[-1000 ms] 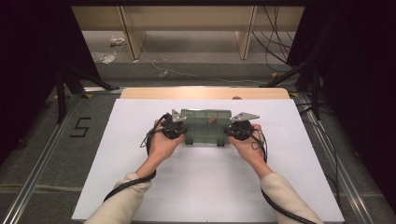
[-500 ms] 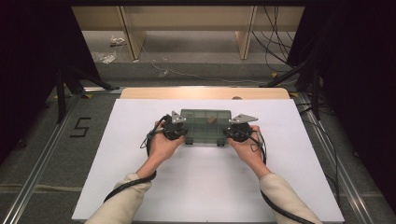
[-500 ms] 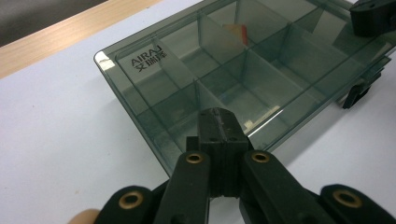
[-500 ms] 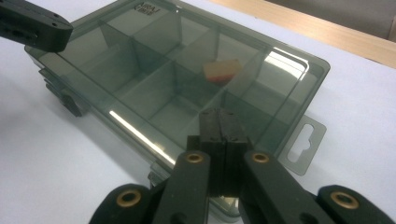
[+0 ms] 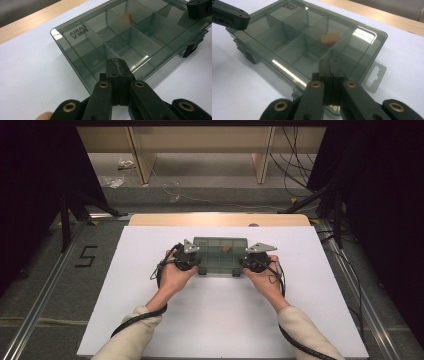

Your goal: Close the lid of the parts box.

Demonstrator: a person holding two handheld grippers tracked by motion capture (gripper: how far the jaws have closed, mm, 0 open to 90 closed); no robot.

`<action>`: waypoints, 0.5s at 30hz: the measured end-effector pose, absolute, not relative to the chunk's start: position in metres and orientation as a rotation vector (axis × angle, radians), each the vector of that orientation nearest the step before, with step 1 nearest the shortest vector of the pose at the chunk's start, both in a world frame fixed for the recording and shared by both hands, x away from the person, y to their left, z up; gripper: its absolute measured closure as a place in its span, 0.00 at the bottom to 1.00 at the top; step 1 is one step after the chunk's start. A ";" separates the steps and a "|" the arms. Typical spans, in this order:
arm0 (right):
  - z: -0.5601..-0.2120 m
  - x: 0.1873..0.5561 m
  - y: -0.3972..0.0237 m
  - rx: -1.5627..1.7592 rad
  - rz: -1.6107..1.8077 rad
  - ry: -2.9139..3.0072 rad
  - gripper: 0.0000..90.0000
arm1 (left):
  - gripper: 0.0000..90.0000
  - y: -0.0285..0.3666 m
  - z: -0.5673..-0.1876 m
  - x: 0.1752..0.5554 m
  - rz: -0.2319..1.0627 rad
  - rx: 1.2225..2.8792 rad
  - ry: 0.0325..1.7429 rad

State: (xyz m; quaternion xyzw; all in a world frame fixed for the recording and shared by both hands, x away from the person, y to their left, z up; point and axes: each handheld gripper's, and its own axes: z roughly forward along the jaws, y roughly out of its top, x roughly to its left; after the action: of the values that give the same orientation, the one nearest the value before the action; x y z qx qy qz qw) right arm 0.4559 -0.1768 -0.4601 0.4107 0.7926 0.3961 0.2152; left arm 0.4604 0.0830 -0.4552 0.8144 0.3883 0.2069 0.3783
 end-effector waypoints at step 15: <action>-0.457 0.449 -0.184 1.133 1.090 2.181 0.83 | 0.84 0.084 -0.450 0.454 0.569 2.117 0.937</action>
State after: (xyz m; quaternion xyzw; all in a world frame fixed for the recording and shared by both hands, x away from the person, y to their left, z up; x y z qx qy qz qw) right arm 0.4491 -0.1843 -0.4570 0.4107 0.7905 0.3951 0.2244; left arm 0.4540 0.0839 -0.4498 0.8250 0.3652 0.2218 0.3699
